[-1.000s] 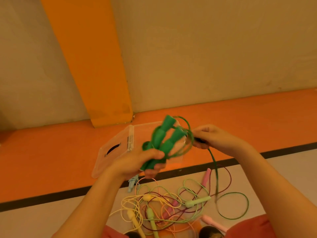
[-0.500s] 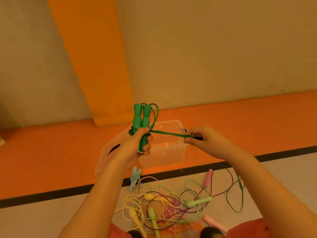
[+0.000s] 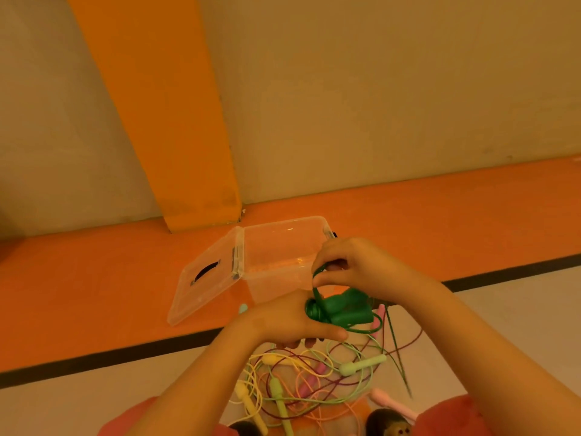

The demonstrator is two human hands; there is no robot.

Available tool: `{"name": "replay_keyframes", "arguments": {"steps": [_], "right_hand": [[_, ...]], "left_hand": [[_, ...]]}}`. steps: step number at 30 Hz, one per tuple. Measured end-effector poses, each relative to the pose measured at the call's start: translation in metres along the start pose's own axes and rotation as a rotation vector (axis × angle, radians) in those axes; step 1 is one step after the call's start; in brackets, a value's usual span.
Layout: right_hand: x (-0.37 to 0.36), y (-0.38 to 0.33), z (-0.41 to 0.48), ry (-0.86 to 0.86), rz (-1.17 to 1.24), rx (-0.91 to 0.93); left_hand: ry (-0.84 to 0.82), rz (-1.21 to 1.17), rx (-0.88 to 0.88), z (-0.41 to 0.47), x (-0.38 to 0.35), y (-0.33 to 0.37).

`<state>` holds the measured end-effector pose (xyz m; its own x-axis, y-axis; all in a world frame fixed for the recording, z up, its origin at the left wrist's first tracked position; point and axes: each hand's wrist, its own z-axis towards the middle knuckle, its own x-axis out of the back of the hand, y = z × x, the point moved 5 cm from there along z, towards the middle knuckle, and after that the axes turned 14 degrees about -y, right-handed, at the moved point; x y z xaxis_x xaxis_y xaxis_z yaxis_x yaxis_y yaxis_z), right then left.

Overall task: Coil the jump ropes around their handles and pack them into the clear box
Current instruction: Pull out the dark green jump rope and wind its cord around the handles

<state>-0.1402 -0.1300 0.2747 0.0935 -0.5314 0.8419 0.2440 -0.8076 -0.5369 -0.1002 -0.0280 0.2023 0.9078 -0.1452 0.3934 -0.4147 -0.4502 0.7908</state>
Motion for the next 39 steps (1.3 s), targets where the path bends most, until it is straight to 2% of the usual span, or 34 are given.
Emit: {"name": "replay_keyframes", "arguments": {"steps": [3, 6, 8, 10, 13, 18, 23, 25, 27, 31, 34, 39], "right_hand": [[0.006, 0.012, -0.004, -0.042, 0.192, -0.079], [0.011, 0.033, -0.014, -0.095, 0.446, -0.145], [0.018, 0.046, -0.021, -0.04, 0.629, -0.171], [0.028, 0.052, -0.026, 0.057, 0.691, -0.186], [0.035, 0.052, -0.024, 0.151, 0.602, -0.177], [0.034, 0.046, -0.021, 0.198, 0.429, -0.191], [0.014, 0.034, -0.016, 0.013, 0.253, -0.267], [0.015, 0.029, -0.014, -0.003, 0.12, -0.289], [0.024, 0.021, -0.015, 0.065, -0.083, -0.269], [0.029, 0.001, -0.014, 0.182, -0.389, -0.118], [0.021, -0.003, -0.01, 0.14, -0.379, -0.048], [0.002, 0.0, 0.003, -0.009, -0.243, -0.006]], "left_hand": [[-0.008, -0.088, -0.068, -0.004, 0.0, 0.003], [-0.117, -0.252, -0.212, -0.012, -0.003, 0.008], [-0.143, -0.402, -0.357, -0.019, 0.003, 0.013], [-0.085, -0.521, -0.49, -0.025, 0.015, 0.017], [0.073, -0.599, -0.552, -0.027, 0.031, 0.015], [0.259, -0.826, -0.628, -0.023, 0.043, 0.019], [0.414, -1.031, -0.695, -0.027, 0.064, 0.012], [0.488, -0.964, -0.595, -0.026, 0.069, 0.0], [0.543, -0.842, -0.443, -0.022, 0.068, -0.01], [0.555, -0.433, -0.19, -0.015, 0.061, -0.014], [0.439, -0.232, -0.075, -0.01, 0.05, -0.012], [0.316, 0.036, -0.027, -0.006, 0.029, -0.005]]}}
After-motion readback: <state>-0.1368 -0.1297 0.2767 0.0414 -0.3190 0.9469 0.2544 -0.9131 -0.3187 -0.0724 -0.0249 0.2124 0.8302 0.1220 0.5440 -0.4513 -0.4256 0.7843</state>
